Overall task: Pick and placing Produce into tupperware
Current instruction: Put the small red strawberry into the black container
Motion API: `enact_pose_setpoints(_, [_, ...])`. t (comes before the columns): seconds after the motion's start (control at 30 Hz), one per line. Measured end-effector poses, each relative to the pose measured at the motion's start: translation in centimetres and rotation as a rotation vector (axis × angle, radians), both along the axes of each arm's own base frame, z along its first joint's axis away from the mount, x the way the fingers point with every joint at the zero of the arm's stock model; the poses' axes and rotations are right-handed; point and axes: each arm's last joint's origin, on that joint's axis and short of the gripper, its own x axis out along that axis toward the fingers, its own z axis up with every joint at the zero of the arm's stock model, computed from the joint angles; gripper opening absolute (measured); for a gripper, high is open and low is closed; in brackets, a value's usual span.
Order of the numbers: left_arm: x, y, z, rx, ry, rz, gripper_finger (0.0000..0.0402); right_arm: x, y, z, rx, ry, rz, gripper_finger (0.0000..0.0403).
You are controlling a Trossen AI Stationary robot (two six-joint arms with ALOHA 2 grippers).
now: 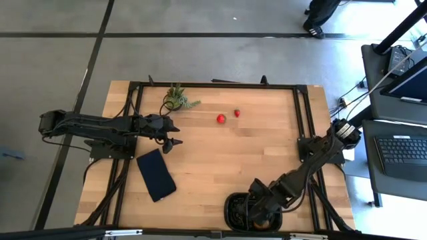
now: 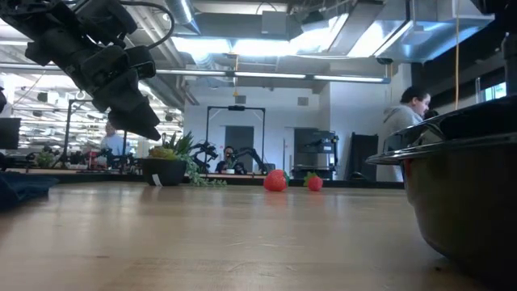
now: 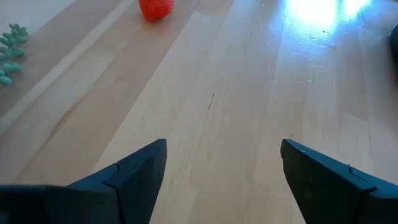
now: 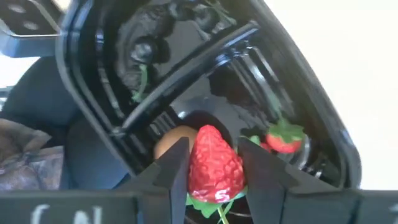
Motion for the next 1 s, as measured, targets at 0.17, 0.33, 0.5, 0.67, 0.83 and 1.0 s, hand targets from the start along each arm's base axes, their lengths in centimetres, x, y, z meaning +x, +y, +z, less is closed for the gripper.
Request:
enact_pose_setpoints(0.17, [0.0,0.0,0.0,0.0,0.0,0.0,0.0303,-0.1,-0.1,-0.1,-0.011,0.012,0.0,0.0141])
enact_pose_setpoints(0.33, [0.0,0.0,0.0,0.0,0.0,0.0,0.0303,-0.1,-0.1,-0.1,-0.011,0.012,0.001,0.0178])
enact_pose_setpoints(0.5, [0.0,0.0,0.0,0.0,0.0,0.0,0.0303,-0.1,-0.1,-0.1,-0.012,0.012,0.002,0.0215])
enact_pose_setpoints(0.67, [0.0,0.0,0.0,0.0,0.0,0.0,0.0303,-0.1,-0.2,-0.1,-0.016,0.015,0.002,0.0234])
enact_pose_setpoints(0.83, [0.0,0.0,0.0,0.001,0.0,0.0,0.0303,0.3,-0.6,-0.1,-0.017,0.018,-0.016,0.0232])
enact_pose_setpoints(1.0, [0.0,0.0,0.0,0.001,0.0,0.0,0.0303,0.8,-1.4,-0.2,-0.028,0.018,-0.023,0.023])
